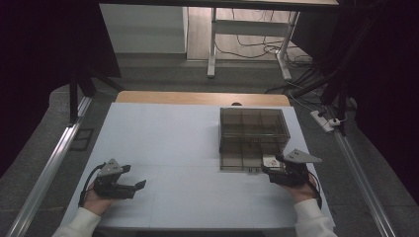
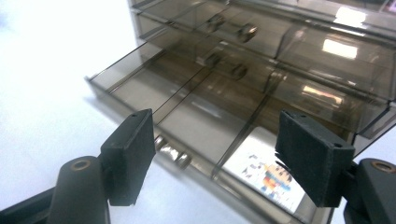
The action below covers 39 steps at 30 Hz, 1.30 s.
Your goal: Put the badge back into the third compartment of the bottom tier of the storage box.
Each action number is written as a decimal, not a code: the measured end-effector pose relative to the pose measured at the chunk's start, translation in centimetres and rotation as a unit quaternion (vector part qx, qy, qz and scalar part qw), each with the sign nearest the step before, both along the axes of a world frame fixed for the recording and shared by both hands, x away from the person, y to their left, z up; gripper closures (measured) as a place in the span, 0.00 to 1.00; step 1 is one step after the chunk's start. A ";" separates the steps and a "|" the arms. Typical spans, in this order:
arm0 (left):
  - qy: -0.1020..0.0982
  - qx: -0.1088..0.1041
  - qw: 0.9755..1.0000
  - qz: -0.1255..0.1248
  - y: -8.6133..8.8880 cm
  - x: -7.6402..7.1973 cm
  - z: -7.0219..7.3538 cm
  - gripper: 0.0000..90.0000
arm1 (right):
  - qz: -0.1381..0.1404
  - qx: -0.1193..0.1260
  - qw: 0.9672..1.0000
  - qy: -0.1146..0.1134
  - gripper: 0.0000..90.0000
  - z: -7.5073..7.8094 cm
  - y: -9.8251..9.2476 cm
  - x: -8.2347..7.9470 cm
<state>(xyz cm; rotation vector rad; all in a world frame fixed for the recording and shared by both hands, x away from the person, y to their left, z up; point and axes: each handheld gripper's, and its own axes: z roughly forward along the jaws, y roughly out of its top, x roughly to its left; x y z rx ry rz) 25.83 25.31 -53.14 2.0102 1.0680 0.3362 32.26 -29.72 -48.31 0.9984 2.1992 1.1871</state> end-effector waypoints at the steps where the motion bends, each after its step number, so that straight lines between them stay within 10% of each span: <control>1: 0.000 0.000 1.000 0.001 0.0 0.0 0.0 0.14 | 0.002 -0.003 1.000 -0.005 0.31 -0.1 0.0 -0.3; 16: 0.001 -0.003 1.000 0.002 0.0 0.4 -0.1 0.15 | 0.053 -0.024 0.998 -0.019 0.31 -2.1 -1.4 -2.6; 39: 0.003 -0.002 1.000 -0.003 -0.2 0.5 -0.1 0.15 | 0.048 -0.023 0.998 -0.017 0.31 -2.3 -1.8 -2.4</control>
